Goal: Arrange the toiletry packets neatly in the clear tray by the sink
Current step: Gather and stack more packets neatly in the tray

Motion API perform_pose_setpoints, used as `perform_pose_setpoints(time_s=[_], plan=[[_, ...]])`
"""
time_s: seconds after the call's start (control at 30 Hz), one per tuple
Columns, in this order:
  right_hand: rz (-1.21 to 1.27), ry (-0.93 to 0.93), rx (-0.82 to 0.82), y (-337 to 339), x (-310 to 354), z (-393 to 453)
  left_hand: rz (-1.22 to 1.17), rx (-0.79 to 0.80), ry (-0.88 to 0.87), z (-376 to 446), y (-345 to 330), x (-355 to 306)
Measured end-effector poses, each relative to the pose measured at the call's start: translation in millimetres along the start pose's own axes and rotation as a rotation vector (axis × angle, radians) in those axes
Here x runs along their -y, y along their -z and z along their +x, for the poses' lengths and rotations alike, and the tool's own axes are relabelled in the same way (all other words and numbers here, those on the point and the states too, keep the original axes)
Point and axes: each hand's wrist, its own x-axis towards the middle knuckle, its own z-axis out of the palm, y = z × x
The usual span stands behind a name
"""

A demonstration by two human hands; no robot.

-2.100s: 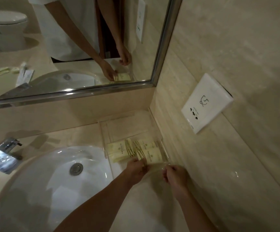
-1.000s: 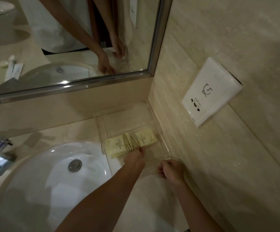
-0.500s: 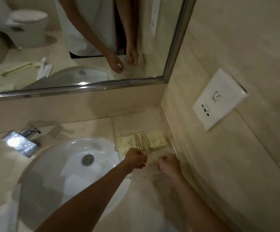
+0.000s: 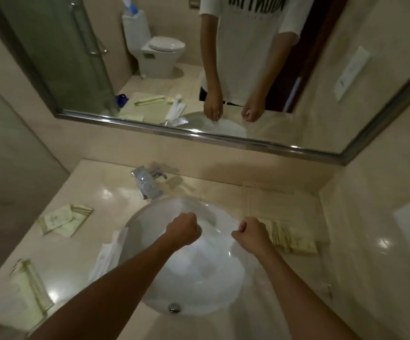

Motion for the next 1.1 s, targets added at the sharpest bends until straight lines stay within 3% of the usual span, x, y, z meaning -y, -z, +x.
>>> perform_pose_setpoints(time_s=[0.2, 0.67, 0.83, 1.1], plan=[[-0.148, 0.115, 0.069, -54, 70, -5, 0.041, -0.034, 0.072, -11, 40, 87], [-0.562, 0.465, 0.399, -221, 218, -20, 0.165, -0.072, 0.219, -30, 107, 305], [-0.598, 0.549, 0.402, -287, 251, -21, 0.268, -0.143, 0.220, -27, 110, 373], [-0.552, 0.600, 0.296, -360, 285, -12, 0.125, -0.241, 0.217, -1, 113, 427]])
